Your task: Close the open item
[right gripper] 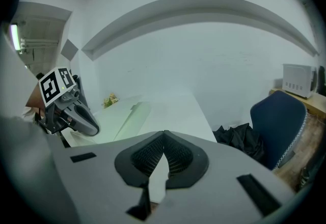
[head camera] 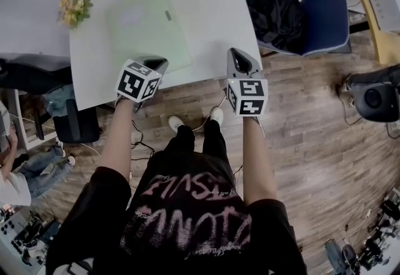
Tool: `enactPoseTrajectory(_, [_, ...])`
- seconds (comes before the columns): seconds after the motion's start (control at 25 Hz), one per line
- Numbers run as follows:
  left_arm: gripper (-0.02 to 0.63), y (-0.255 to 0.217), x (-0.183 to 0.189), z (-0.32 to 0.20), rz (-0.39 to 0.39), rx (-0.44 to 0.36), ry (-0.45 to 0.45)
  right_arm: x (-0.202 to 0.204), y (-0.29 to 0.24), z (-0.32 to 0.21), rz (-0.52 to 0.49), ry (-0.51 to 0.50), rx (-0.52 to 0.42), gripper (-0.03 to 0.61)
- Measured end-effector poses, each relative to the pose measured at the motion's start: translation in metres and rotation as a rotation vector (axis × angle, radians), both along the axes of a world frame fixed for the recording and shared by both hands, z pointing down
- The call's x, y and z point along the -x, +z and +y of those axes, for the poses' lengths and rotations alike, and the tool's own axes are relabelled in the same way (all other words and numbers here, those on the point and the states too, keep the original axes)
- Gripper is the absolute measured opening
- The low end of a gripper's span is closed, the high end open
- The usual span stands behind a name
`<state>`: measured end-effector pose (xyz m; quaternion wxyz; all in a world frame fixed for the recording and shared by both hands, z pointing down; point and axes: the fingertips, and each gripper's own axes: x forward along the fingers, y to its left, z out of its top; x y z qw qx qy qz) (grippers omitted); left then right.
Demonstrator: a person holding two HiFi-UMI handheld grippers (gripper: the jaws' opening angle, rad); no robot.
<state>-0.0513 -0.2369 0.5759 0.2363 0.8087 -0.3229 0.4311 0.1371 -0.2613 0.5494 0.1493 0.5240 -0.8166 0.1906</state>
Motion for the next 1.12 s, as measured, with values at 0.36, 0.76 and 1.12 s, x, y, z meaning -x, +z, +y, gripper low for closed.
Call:
enactPoseTrajectory(0.36, [0.006,-0.008,0.010,-0.046,0.016,-0.044,-0.058,0.002,0.007,-0.006,0.010,-0.004,0.022,0.009])
enactPoseTrajectory(0.76, [0.006,-0.006,0.002,-0.088,0.002,-0.092,-0.035,-0.001,0.015,-0.022,0.016,0.003,0.040,0.009])
enactPoseTrajectory(1.12, [0.007,-0.010,0.004,-0.131,-0.028,-0.141,-0.028,0.008,0.016,-0.040,0.021,-0.012,0.044,0.009])
